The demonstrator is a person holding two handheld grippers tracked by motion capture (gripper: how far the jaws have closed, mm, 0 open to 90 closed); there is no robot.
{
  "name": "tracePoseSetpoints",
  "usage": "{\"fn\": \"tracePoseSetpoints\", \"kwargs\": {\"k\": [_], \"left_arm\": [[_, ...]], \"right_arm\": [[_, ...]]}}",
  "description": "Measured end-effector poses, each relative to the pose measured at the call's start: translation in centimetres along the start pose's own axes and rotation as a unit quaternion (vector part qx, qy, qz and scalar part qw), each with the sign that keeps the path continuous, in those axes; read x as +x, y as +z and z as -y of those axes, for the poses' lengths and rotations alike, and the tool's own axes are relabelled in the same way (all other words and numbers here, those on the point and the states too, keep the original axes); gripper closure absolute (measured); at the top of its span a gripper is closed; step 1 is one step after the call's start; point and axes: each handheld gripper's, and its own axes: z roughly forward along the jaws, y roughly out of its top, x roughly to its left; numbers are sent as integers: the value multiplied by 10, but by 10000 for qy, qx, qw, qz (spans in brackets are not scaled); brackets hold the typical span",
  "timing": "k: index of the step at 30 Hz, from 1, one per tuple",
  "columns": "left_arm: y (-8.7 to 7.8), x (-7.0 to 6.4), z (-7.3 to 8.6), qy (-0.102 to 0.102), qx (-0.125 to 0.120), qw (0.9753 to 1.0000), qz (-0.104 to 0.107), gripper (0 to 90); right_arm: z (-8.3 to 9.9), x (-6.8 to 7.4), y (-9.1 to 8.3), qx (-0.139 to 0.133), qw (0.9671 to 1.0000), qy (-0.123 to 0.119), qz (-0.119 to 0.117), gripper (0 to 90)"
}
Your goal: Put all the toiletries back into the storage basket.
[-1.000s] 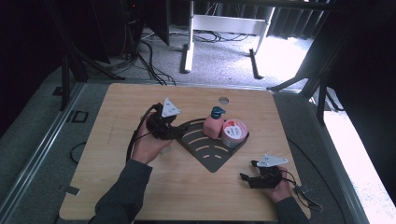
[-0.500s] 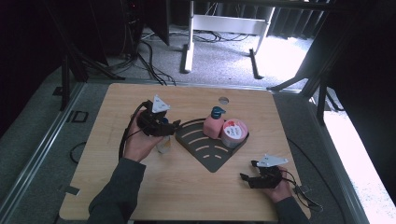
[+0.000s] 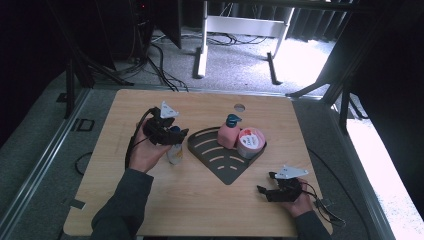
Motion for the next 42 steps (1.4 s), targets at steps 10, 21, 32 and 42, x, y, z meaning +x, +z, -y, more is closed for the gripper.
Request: {"fn": "tracePoseSetpoints", "kwargs": {"k": [10,21,32,42], "left_arm": [[5,4,3,-52,338,9994,31,366],[12,4,4,-63,660,9978,77,370],[18,5,5,-28,894,9960,2,388],[24,6,6,-51,1157,9933,-20,420]], "right_arm": [[0,0,0,1,10000,7,3,244],[0,0,0,5,10000,10,-1,244],[0,0,0,1,10000,4,2,244],[0,0,0,5,10000,12,1,244]]}}
